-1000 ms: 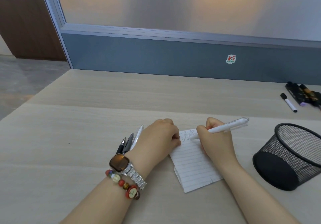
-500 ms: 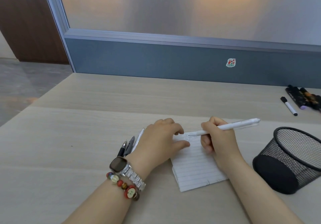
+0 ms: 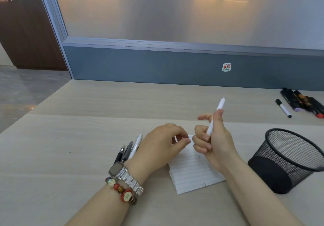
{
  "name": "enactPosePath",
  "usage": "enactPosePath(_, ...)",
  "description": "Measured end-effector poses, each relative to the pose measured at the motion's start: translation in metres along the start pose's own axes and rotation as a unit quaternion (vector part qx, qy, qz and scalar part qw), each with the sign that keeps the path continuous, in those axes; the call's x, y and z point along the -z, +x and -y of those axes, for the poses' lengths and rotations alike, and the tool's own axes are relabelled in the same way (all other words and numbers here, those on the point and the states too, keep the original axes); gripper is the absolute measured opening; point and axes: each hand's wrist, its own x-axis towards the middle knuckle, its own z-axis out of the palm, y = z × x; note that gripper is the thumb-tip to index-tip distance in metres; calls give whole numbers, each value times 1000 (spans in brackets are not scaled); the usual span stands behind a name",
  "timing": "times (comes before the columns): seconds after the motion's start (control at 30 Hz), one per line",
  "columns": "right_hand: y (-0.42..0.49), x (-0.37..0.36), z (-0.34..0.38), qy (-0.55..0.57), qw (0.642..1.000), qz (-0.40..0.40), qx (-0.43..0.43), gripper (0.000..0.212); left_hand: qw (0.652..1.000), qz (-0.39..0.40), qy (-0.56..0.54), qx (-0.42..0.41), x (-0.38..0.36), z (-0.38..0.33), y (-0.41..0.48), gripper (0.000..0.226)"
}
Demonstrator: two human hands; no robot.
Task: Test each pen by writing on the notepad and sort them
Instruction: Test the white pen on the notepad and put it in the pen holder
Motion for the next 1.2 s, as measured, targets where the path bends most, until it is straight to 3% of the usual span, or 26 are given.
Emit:
enactPosePath(0.3,-2,-1,-4,193,979,38,52,22,998,25,-61,-5,-5,-6,-1,32)
enactPosePath(0.47,-1,-4,-6,174,982,45,56,19,996,-36,-85,-1,-6,-5,-1,9)
enactPosePath(0.53,-1,-2,-1,219,973,42,56,26,994,-69,-88,8,-5,-2,0,12)
enactPosePath(0.63,-3,4,4,324,944,60,22,58,993,-87,-75,-2,-4,-3,0,11)
enactPosePath(0.7,-4,9,5,353,932,78,9,68,995,-83,-54,-21,-6,-6,-1,12)
enactPosePath(0.8,-5,12,6,356,930,94,9,63,996,-75,-38,-35,-7,-7,-2,14)
enactPosePath(1.07,-7,10,6,358,933,25,38,40,996,-59,3,-68,-8,-8,-4,10)
enactPosePath(1.2,-2,10,8,210,973,13,97,58,996,-77,36,-22,-3,-1,-1,8)
